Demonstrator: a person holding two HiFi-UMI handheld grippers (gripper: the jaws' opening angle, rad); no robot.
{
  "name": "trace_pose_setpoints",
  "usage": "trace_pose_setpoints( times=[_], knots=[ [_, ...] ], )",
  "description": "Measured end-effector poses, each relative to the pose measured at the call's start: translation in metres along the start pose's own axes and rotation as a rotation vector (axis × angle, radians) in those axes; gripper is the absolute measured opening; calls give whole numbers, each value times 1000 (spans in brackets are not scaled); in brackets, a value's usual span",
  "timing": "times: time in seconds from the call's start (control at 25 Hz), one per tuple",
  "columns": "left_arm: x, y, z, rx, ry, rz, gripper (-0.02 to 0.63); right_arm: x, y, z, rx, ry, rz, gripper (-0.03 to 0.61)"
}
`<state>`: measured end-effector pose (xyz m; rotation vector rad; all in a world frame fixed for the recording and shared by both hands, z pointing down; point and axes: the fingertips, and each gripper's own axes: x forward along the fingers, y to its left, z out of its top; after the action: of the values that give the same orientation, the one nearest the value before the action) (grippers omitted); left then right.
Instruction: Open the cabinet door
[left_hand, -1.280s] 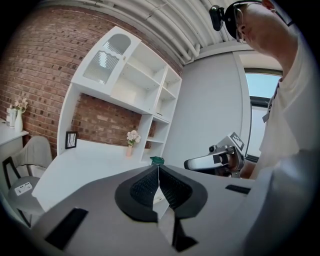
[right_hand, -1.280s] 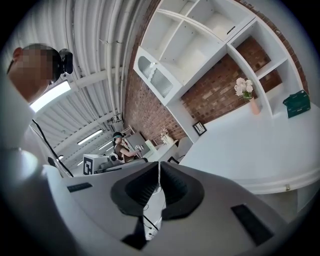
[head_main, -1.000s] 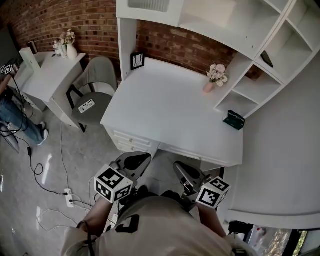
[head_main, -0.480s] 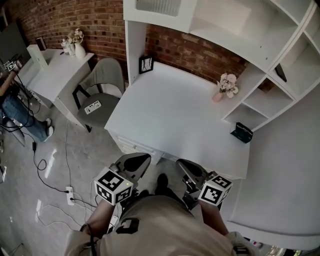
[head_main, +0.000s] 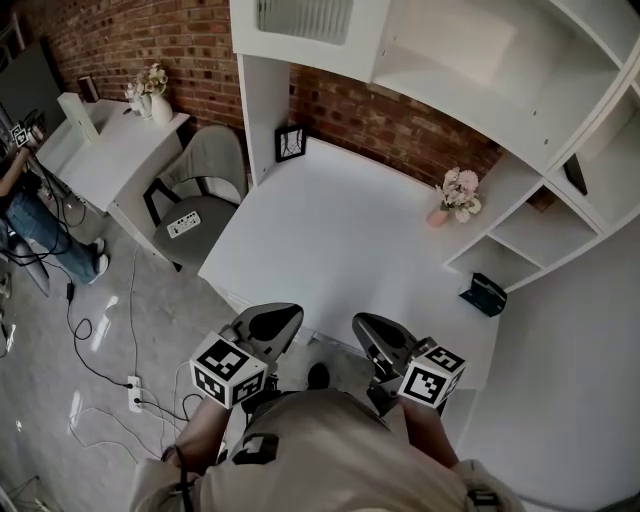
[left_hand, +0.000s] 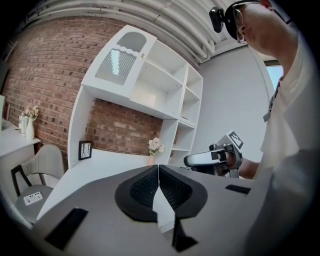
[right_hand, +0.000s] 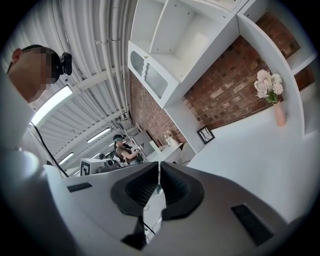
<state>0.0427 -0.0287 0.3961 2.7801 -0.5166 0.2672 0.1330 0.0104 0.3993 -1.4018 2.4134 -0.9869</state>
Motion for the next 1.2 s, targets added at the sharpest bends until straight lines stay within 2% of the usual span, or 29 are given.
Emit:
trace_pose_setpoints(
  times=[0.28, 0.52, 0.88, 1.2],
  knots=[
    [36, 10, 10, -11, 5, 43, 17, 10, -35, 31, -16, 26, 43, 32],
    [53, 18, 17, -14, 7, 77, 17, 24, -47, 53, -59, 48, 94, 32],
    [64, 23, 23, -10, 5, 146, 17, 56, -48, 116, -297, 32, 178, 32],
    [63, 17, 23, -23, 14, 216, 17, 86, -54, 189, -547, -25, 135, 32]
  ],
)
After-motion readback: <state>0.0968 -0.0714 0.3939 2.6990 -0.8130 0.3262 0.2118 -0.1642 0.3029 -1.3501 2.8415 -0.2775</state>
